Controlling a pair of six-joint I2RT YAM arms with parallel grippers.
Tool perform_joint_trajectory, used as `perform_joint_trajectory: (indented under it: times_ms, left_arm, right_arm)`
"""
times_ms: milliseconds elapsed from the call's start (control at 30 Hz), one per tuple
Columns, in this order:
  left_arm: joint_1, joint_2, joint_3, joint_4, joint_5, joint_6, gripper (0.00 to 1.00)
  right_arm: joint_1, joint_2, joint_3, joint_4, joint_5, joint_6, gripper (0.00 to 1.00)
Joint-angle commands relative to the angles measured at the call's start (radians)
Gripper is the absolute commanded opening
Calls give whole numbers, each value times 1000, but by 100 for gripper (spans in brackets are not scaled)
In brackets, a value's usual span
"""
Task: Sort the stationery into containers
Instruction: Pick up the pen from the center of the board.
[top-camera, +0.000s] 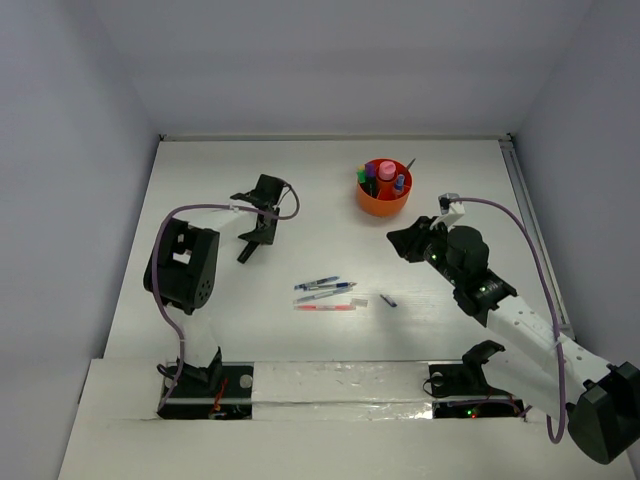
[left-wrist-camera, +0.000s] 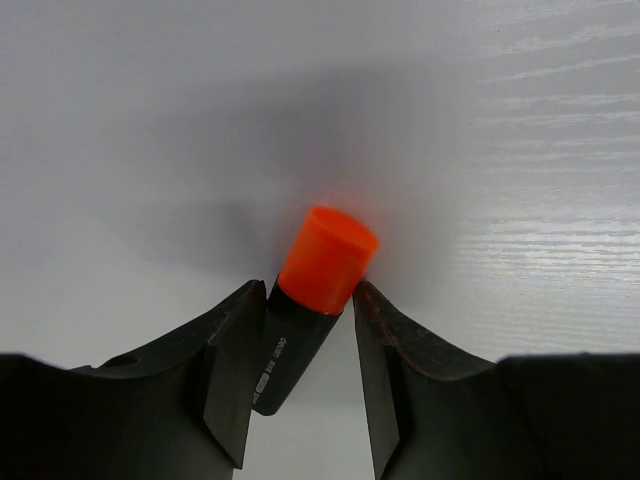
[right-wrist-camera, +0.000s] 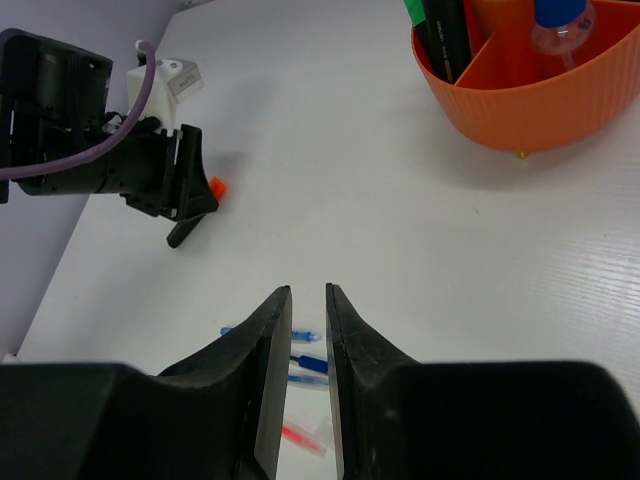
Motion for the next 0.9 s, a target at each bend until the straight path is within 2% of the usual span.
perform_joint_trajectory:
  times_ms: [0, 67, 200, 433, 533, 567, 667, 867]
  left_arm:
    - [8, 27, 6, -7, 31, 5, 38]
    - [8, 35, -2, -1, 53, 4, 39]
    - [17, 58, 14, -7, 85, -2, 48]
    - [59, 90, 32, -4, 152, -4, 46]
    - [59, 104, 29, -7, 162, -4, 29]
    - [59, 102, 27, -7, 171, -6, 15]
    - [59, 87, 24, -7, 176, -16, 0]
    - [59, -42, 59, 31, 261, -87, 0]
  right_arm:
    - [10, -2, 21, 33, 1, -16, 26]
    - [10, -1, 23, 32, 1, -17, 26]
    - [10, -1, 24, 30, 2, -19, 26]
    - [10, -4, 24, 32, -10, -14, 26]
    - [10, -5, 26, 30, -15, -14, 26]
    - [10, -9, 24, 29, -11, -14, 26]
    - [10, -10, 26, 27, -10, -14, 26]
    - [10, -10, 24, 27, -7, -14, 26]
